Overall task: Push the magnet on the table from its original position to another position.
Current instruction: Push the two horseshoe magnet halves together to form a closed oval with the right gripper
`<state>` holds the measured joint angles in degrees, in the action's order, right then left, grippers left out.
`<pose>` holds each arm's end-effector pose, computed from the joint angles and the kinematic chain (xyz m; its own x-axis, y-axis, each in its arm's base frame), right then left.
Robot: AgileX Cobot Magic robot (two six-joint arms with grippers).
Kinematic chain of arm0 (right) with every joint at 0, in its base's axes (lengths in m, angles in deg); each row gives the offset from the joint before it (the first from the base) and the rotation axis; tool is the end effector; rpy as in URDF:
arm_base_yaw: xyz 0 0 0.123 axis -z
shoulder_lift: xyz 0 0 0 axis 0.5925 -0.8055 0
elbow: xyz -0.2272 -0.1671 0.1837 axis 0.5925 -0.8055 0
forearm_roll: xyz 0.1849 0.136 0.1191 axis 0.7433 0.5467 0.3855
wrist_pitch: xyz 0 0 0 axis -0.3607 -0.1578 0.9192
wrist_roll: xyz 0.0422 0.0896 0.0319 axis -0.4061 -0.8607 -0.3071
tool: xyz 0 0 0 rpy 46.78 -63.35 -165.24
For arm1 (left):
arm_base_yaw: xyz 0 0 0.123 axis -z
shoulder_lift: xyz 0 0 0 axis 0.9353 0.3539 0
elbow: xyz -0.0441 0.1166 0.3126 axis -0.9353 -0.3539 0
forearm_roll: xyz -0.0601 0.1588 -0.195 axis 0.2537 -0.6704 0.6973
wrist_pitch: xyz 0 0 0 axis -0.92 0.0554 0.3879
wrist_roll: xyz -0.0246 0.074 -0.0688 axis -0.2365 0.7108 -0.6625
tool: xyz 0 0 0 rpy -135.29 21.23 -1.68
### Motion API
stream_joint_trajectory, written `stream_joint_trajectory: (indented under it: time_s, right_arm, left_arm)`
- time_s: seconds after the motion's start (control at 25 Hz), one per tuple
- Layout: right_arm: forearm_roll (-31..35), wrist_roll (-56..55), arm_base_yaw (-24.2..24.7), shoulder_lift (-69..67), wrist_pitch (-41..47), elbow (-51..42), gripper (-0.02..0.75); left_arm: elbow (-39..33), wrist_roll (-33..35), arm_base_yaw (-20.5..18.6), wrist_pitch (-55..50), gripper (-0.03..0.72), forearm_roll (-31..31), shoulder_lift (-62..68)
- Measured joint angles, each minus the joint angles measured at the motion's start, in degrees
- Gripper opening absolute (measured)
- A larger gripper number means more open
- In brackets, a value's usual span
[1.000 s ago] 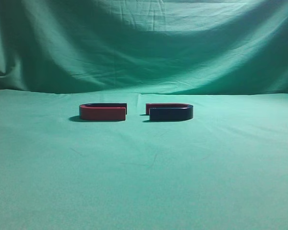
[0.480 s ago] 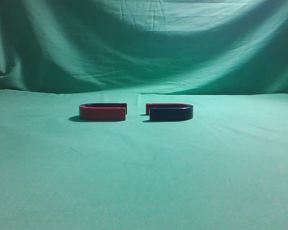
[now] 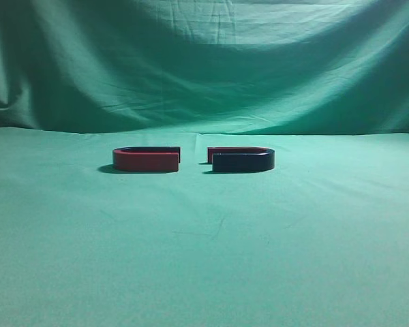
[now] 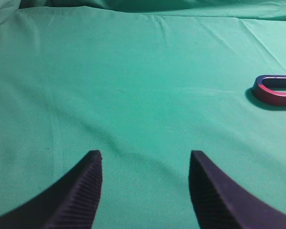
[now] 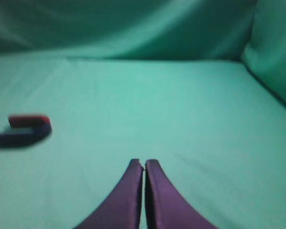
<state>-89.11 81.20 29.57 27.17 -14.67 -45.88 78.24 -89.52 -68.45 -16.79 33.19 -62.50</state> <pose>0.0238 0.0012 0.1816 -0.1440 -0.0218 -0.9893 -0.1037 0.9946 -0.0069 0.0204 -0.0006 0.1732 -0.2600 -0.0347 -0.9650 0.0068 0.9993 -0.0378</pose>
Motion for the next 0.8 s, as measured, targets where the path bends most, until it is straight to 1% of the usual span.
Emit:
stream_joint_trajectory:
  time_s: [0.2, 0.28, 0.32, 0.44, 0.52, 0.72, 0.8]
  right_arm:
    - [2.1, -0.88, 0.0, 0.0, -21.58, 0.0, 0.0]
    - [2.1, -0.88, 0.0, 0.0, -27.36, 0.0, 0.0]
    - [2.1, -1.0, 0.0, 0.09, -28.55, 0.0, 0.0]
    - [2.1, -1.34, 0.0, -1.68, -24.61, 2.94, 0.0]
    - [2.1, -1.34, 0.0, -5.81, -20.63, 6.95, 0.0]
    - [2.36, -1.42, 0.0, -20.5, -6.22, 17.58, 0.0]
    - [2.36, -1.42, 0.0, -28.36, -0.85, 21.94, 0.0]
  left_arm:
    - [0.0, 0.0, 0.0, 0.0, 0.372, 0.0, 0.0]
    - [0.0, 0.0, 0.0, 0.0, 0.372, 0.0, 0.0]
    - [0.0, 0.0, 0.0, 0.0, 0.372, 0.0, 0.0]
    - [0.0, 0.0, 0.0, 0.0, 0.372, 0.0, 0.0]
    - [0.0, 0.0, 0.0, 0.0, 0.372, 0.0, 0.0]
    - [0.0, 0.0, 0.0, 0.0, 0.372, 0.0, 0.0]
    - [0.0, 0.0, 0.0, 0.0, 0.372, 0.0, 0.0]
